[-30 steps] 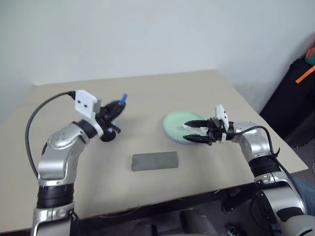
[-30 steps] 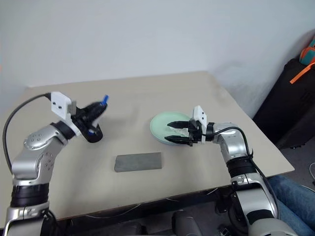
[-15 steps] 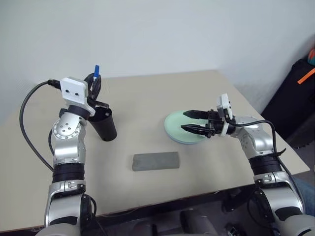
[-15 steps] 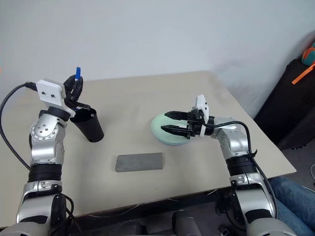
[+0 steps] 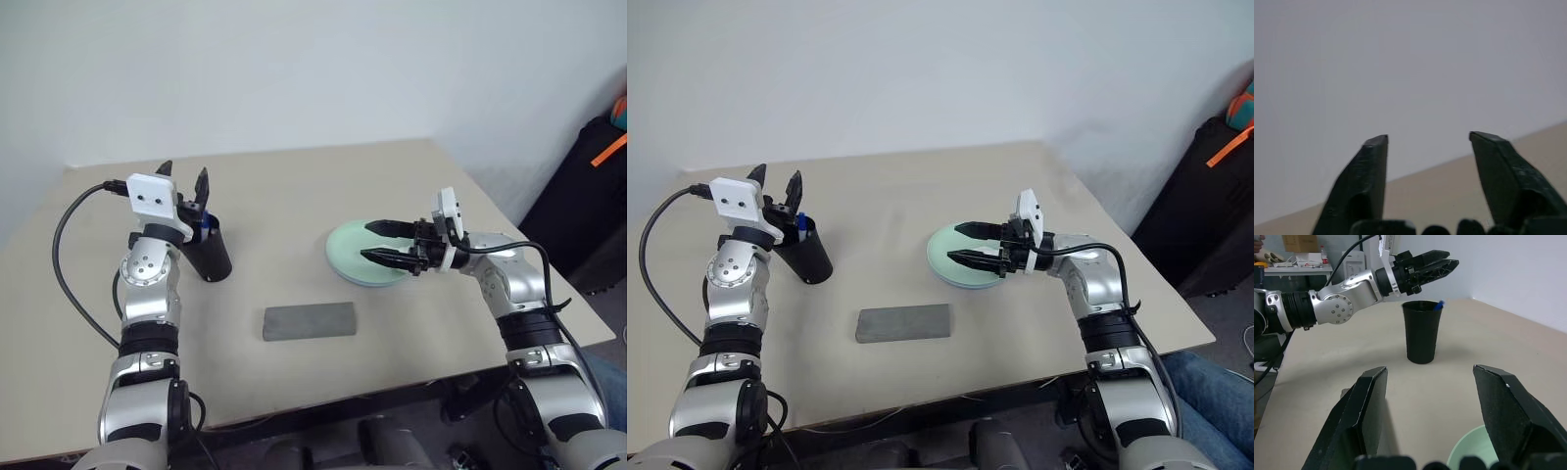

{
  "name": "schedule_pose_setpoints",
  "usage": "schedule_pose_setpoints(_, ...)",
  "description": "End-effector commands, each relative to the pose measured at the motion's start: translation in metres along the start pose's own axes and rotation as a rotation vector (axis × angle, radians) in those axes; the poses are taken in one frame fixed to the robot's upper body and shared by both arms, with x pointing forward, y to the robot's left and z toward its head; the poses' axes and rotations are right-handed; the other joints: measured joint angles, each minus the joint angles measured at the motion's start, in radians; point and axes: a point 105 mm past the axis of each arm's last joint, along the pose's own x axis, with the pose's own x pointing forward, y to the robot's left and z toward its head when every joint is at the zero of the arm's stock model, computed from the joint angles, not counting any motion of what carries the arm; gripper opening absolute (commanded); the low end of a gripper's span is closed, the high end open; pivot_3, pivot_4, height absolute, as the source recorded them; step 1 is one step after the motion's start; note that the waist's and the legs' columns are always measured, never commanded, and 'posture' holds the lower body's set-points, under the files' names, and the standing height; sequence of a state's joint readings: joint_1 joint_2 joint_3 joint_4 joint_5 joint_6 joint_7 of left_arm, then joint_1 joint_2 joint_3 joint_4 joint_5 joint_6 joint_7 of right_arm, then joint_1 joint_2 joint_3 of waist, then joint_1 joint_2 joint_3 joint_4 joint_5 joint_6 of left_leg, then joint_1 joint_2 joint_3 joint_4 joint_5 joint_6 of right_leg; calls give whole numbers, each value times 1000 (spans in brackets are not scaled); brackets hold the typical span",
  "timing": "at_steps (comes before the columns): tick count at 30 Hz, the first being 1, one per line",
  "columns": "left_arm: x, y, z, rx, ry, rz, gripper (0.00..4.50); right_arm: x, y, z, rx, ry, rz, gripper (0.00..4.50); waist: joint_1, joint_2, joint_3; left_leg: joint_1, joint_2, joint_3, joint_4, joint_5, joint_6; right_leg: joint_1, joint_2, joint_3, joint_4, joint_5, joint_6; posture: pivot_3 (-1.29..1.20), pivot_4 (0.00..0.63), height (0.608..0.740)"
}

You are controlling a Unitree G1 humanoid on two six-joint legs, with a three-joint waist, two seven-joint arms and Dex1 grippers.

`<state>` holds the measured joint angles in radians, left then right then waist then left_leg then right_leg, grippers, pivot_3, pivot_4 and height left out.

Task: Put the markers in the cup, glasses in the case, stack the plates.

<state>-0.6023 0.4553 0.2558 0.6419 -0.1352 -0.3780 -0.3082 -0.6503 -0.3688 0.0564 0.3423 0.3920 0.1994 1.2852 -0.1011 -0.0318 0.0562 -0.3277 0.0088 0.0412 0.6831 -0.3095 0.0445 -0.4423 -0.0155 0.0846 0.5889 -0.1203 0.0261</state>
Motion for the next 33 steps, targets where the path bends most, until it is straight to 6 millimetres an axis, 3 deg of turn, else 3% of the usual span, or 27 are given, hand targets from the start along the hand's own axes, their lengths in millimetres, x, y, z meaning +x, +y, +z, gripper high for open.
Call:
schedule_pose_setpoints(1, 9, 2, 20, -4, -75, 5, 3641, 0, 0, 13, -48, -24, 9, 3029, 0, 0, 0, 0, 0, 0, 0, 0, 0, 0, 0, 0, 0, 0, 0, 0, 0, 740)
schedule_pose_setpoints(6, 9, -3, 24, -78, -71, -47, 3641, 1, 1, 10, -43, -22, 8, 3029, 0, 0, 0, 0, 0, 0, 0, 0, 0, 0, 0, 0, 0, 0, 0, 0, 0, 740)
schedule_pose_setpoints(10, 3, -14, 35, -204, -69, -188, 3641, -1, 2, 1, -41, 10, 4, 3029, 0, 0, 0, -1, 0, 0, 0, 0, 0, -1, 0, 0, 0, 0, 0, 0, 0, 740)
schedule_pose_setpoints(15, -44, -53, 49, -284, 16, -622, 3641, -8, 2, -16, -54, 70, -13, 3029, -7, 0, 0, -1, 1, 1, -1, -3, 1, -2, 1, 1, 0, 0, 0, 0, 0, 740)
schedule_pose_setpoints(21, -89, -66, 22, -196, 222, -847, 3641, -13, 5, -38, -122, 185, -3, 3029, -6, 1, 0, 0, 1, 1, 1, -3, 1, -1, 1, 0, 0, -2, -2, 0, 0, 740)
schedule_pose_setpoints(29, -108, -63, -9, -170, 333, -882, 3641, -31, 10, -62, -118, 311, 29, 3029, -5, 1, 0, 1, 1, 2, 1, -3, 1, -1, 1, 0, 0, -3, -2, 0, 0, 740)
schedule_pose_setpoints(33, -113, -64, -21, -146, 351, -878, 3641, -49, 7, -75, -87, 356, -20, 3029, -5, 1, 0, 1, 1, 2, 0, -3, 1, -1, 1, 0, 0, -3, -2, 0, 0, 740)
